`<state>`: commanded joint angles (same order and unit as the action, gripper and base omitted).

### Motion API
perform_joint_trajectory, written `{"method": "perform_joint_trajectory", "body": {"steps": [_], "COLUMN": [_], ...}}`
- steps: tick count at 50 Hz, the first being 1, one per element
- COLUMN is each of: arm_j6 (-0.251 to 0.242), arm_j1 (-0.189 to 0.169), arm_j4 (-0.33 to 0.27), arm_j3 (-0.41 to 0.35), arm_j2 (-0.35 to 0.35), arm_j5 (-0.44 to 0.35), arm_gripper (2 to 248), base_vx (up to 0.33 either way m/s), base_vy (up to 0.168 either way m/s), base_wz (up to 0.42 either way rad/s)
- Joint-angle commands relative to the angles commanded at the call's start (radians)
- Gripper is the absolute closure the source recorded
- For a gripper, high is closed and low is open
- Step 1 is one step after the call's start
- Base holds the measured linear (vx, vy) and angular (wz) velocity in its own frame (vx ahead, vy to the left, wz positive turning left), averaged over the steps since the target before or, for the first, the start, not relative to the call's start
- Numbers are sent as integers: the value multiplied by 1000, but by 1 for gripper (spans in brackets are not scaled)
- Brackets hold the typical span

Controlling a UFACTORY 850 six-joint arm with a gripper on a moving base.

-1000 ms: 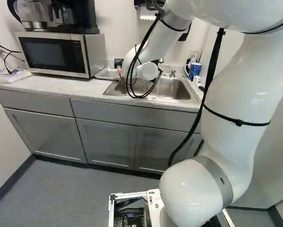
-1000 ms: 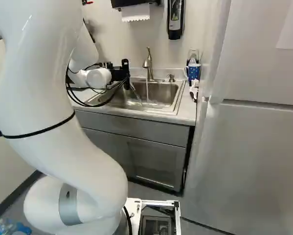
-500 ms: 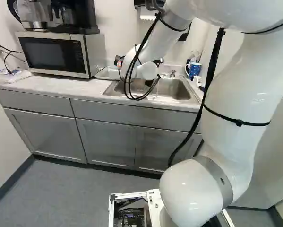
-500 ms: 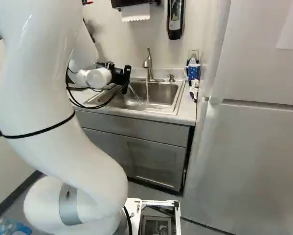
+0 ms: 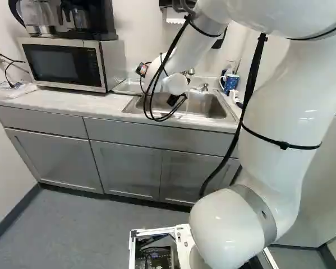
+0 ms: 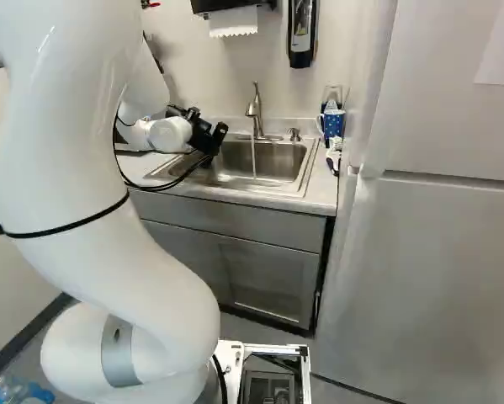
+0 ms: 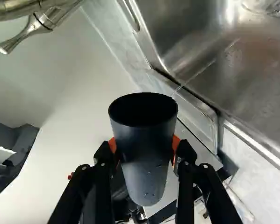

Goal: Rinse the cup and place it in the tray

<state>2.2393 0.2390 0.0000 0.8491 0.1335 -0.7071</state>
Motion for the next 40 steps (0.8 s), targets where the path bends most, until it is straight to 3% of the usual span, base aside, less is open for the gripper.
{"method": "perform_joint_trajectory", "body": {"steps": [40], "arm_j6": [0], "arm_j1": [0], "arm_j4": [0], "arm_j3": [0], "arm_j2": [0], "arm_j5": [0], "arm_gripper": [126], "base_vx": [0], "base_vy": [0], "base_wz": [0]}}
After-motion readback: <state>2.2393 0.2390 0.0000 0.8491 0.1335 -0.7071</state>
